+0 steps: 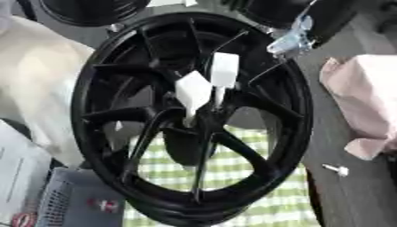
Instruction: Pull the pin out of the wheel hub.
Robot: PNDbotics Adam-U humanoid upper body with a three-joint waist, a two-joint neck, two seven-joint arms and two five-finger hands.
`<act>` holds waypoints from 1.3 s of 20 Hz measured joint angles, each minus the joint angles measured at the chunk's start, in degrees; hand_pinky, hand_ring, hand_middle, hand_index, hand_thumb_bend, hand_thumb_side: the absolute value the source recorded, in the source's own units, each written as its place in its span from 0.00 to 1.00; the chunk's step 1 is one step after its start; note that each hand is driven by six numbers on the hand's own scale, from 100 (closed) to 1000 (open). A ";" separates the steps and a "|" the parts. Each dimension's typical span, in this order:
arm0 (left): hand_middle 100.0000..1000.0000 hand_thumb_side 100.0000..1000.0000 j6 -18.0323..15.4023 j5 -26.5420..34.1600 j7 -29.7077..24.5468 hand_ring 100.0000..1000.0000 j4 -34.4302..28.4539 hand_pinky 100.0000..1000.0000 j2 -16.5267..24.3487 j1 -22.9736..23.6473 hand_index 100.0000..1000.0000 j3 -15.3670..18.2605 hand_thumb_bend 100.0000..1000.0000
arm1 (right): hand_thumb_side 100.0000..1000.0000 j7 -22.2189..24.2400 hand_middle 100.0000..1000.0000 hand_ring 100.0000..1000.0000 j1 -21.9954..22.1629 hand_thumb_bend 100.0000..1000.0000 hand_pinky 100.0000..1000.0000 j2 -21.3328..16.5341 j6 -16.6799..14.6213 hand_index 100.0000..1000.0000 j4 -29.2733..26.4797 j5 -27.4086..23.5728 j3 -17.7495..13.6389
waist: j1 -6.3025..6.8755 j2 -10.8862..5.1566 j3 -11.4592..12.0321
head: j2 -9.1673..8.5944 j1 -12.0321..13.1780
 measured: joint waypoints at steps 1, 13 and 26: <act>0.55 0.44 0.01 -0.01 -0.01 0.62 0.00 0.64 0.00 0.05 0.67 0.01 0.87 | 0.40 -0.78 0.74 0.80 0.31 0.53 0.86 -0.53 0.86 0.83 -1.30 0.00 0.03 | -0.07 0.02 0.00 | -0.37 0.10; 0.55 0.44 0.09 -0.02 -0.08 0.62 0.00 0.64 0.00 0.08 0.67 0.01 0.87 | 0.40 -3.97 0.74 0.80 0.89 0.54 0.86 -1.93 6.50 0.85 -5.51 -2.74 1.27 | -0.35 0.55 -0.19 | -0.63 0.42; 0.55 0.43 0.16 -0.16 -0.23 0.62 0.00 0.64 0.00 0.13 0.67 0.01 0.86 | 0.39 -7.64 0.74 0.80 0.68 0.54 0.86 -1.71 11.96 0.84 -5.52 -1.23 3.95 | -0.50 2.36 -0.13 | -0.25 -0.39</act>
